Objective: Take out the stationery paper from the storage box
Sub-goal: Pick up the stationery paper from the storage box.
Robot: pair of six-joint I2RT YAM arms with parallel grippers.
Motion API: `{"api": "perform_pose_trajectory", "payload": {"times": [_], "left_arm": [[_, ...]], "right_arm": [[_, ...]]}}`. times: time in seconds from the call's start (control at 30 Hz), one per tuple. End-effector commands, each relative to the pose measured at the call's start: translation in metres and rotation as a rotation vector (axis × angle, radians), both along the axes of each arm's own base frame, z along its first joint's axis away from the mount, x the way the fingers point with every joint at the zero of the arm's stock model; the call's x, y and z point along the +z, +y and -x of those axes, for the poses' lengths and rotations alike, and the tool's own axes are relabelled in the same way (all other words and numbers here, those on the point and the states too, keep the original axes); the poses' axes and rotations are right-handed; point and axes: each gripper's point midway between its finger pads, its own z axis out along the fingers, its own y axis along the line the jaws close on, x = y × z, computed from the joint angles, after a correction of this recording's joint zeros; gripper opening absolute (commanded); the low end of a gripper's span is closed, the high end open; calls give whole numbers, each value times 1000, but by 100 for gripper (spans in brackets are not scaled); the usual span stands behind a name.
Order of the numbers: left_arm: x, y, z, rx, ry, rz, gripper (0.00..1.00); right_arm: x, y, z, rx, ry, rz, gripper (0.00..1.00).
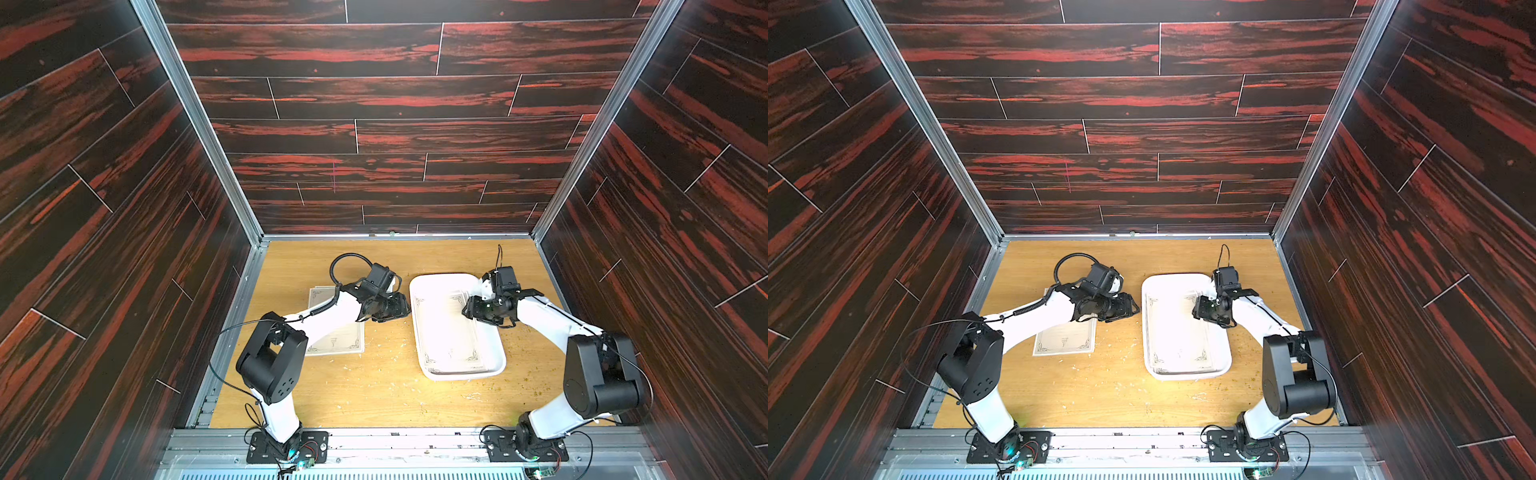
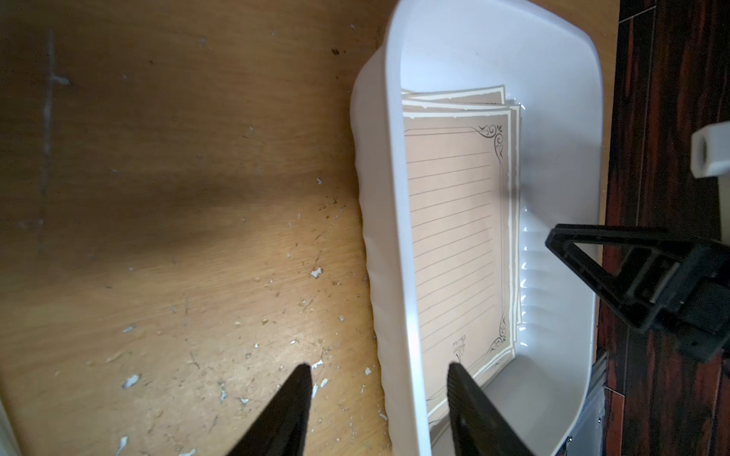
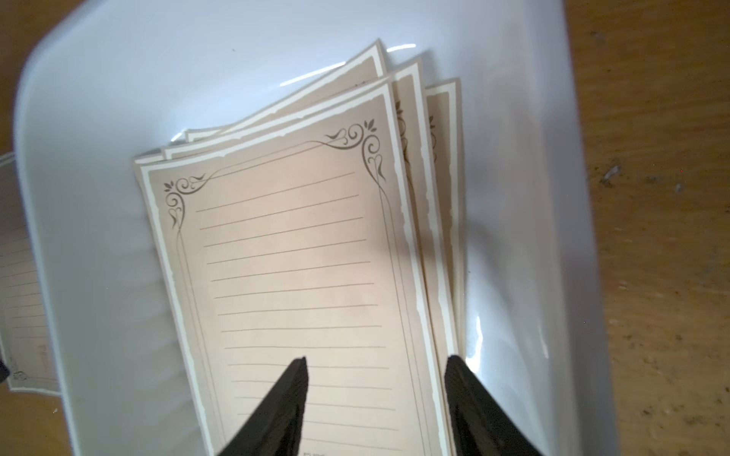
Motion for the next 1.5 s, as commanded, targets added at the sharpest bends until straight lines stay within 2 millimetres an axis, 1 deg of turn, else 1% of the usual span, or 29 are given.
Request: {"api": "perform_pose_trajectory", "payload": {"times": [0.0, 0.2, 0.47, 0.7, 1.03, 1.23, 1.47], "left_arm": [[2, -10, 2, -21, 17, 21, 57], [-5, -17, 7, -42, 41, 15, 57], [-12, -19, 8, -52, 59, 8, 54], [-16, -17, 10, -53, 71, 4, 53], [-17, -17, 13, -63, 77, 2, 51], [-19, -17, 13, -62, 80, -3, 50], [-22, -16, 13, -66, 86, -12, 49]], "right_arm": [[-6, -2, -2, 6, 6, 12, 59], [-15, 1, -2, 18, 30, 4, 58], [-24, 3, -4, 27, 59, 2, 56], [-28, 6, -3, 38, 72, 11, 55], [-34, 6, -2, 53, 83, 94, 58], [-39, 8, -2, 61, 94, 112, 59], [-45, 12, -1, 69, 114, 92, 59]]}}
